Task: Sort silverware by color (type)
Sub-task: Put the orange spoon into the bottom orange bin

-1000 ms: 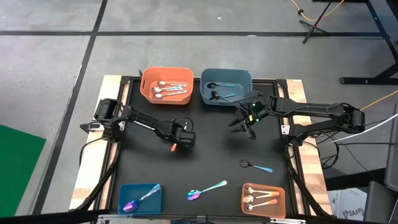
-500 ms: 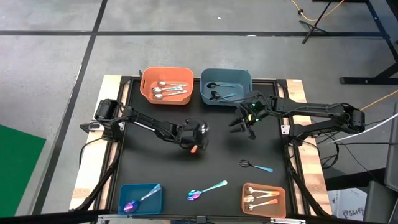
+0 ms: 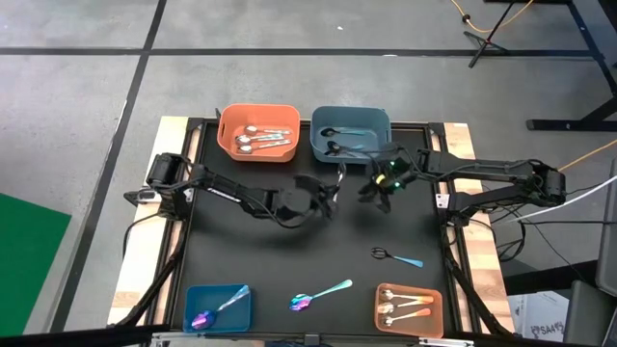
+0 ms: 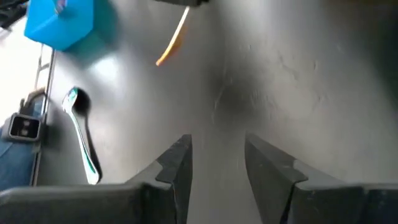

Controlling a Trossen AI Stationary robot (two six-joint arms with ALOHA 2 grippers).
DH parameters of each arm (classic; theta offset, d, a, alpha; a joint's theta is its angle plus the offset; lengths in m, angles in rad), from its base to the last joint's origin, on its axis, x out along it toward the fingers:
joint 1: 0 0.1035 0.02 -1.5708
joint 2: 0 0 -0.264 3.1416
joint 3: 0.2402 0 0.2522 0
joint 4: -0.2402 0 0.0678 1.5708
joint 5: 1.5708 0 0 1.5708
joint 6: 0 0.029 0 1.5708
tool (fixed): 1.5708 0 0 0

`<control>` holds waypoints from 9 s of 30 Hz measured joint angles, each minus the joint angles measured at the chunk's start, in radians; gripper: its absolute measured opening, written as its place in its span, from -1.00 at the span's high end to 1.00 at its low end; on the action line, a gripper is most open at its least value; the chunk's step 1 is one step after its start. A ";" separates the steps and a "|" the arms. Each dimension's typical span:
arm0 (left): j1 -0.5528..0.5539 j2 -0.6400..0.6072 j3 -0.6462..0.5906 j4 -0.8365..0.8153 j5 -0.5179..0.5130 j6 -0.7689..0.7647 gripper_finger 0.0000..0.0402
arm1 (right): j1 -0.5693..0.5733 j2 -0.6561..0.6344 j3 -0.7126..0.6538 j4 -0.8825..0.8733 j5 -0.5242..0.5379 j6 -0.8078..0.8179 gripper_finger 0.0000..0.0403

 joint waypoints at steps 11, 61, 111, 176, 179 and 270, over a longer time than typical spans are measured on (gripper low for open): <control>0.010 -0.001 0.000 0.303 -0.055 0.254 0.98 | 0.080 0.000 0.000 0.285 0.051 -0.029 0.34; 0.005 -0.003 0.001 0.341 -0.044 0.302 0.98 | 0.269 0.126 0.000 0.593 0.538 0.044 0.67; 0.002 -0.001 0.001 0.297 -0.038 0.301 0.98 | 0.269 0.123 0.001 0.505 0.510 0.050 1.00; -0.043 -0.002 0.001 0.136 0.079 0.309 0.59 | 0.269 -0.118 0.000 0.186 0.470 0.122 1.00; -0.057 -0.002 0.001 0.124 0.079 0.309 0.59 | 0.269 -0.146 0.000 0.169 0.470 0.122 1.00; -0.106 -0.002 0.001 -0.095 0.078 0.302 0.59 | 1.526 0.193 0.000 0.162 0.757 1.064 1.00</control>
